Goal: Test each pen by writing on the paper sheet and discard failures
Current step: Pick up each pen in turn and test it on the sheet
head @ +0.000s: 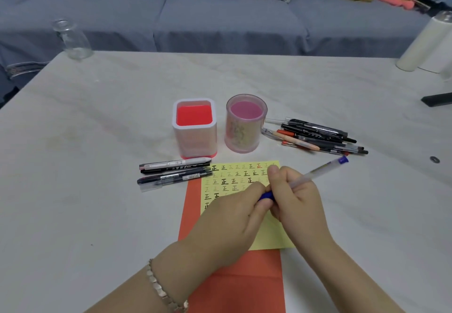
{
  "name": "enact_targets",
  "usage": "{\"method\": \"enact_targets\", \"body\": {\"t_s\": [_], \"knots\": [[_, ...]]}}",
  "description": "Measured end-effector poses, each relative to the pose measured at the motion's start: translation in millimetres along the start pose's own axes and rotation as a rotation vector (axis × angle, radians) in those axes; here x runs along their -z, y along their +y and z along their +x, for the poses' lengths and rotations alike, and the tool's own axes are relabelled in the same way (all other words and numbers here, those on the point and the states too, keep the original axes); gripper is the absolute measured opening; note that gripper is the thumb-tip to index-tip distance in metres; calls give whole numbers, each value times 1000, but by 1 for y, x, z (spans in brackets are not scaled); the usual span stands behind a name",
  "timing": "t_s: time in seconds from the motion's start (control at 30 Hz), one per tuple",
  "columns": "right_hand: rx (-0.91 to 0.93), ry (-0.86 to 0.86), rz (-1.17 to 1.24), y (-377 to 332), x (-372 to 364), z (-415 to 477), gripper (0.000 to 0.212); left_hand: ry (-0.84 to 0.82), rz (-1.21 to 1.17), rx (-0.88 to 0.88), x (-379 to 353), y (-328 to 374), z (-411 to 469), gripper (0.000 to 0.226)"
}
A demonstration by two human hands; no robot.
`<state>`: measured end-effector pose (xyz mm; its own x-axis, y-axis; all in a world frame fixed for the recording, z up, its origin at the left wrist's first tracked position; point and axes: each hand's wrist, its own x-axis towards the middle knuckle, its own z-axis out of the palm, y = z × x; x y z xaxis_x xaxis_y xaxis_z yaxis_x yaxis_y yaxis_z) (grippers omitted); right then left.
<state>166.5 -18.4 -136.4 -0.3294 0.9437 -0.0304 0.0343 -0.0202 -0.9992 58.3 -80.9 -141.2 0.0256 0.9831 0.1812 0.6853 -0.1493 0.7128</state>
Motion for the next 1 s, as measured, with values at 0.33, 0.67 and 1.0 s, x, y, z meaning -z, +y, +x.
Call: {"method": "enact_targets", "body": {"t_s": [0.33,0.67,1.0], "knots": [[52,57,-76,1,28,-9,31,83,249,240,12,-33,-6,18],[-36,149,-149,23,60,-16,18,261,484,80,-12,-83,-22,30],[-56,230,-72,31,46,-3,23,-115,514,38,-48,-69,-2,64]]}}
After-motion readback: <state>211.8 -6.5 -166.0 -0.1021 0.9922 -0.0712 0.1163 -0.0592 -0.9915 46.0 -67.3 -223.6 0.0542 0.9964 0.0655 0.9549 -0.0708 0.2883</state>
